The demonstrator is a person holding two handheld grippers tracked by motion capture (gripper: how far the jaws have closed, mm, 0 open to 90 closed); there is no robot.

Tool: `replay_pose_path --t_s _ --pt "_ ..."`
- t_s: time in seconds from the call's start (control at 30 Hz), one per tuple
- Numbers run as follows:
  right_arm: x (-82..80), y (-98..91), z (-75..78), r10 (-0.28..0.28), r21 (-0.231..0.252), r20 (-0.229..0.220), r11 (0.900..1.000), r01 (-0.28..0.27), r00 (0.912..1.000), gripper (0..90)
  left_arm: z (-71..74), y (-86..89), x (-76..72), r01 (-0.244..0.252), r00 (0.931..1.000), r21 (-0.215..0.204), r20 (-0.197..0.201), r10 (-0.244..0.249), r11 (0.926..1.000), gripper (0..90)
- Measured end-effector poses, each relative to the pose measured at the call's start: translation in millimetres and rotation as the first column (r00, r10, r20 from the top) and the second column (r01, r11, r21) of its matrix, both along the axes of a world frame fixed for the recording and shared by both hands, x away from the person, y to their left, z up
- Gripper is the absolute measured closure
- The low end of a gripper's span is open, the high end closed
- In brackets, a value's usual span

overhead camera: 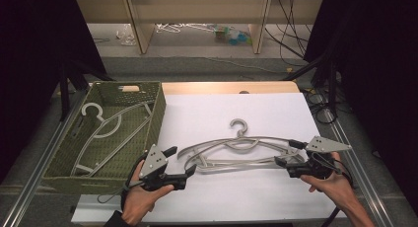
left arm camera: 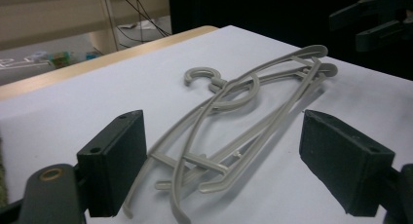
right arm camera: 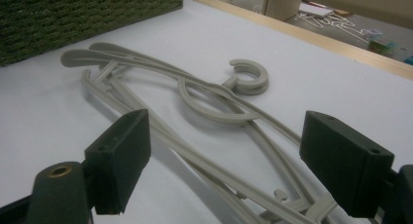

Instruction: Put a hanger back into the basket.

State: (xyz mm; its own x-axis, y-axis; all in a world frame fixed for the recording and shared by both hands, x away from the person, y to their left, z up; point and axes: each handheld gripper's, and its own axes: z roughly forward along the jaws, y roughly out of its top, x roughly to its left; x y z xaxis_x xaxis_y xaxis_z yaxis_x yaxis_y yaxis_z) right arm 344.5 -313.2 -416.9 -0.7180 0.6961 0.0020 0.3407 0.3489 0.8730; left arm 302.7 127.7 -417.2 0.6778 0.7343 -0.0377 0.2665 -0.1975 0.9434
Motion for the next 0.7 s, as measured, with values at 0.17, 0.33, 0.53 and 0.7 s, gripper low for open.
replay_pose_path --t_s 0.17,0.33,0.53,0.7 --pt "0.7 1.4 -0.3 0.007 -0.009 0.001 0.9999 -0.007 1.0 19.4 -5.1 4.7 -2.6 -0.014 0.9997 -0.019 -0.022 0.013 0.9997 17.0" --pt "1.1 2.0 -1.6 0.015 -0.015 -0.005 0.9998 -0.015 0.9999 18.8 -11.1 1.8 -3.2 -0.012 0.9991 -0.009 -0.042 0.011 0.9999 17.0" --pt "10.7 2.2 -3.8 0.024 -0.025 0.015 0.9994 -0.024 0.9996 17.3 -12.8 -1.3 -0.8 0.013 0.9992 0.009 -0.039 -0.012 0.9999 16.9" --pt "36.5 5.0 -2.6 0.01 -0.096 -0.011 0.9953 -0.011 0.9999 20.9 -11.9 -2.9 -1.9 0.026 0.999 0.006 -0.037 -0.026 0.9996 16.9"
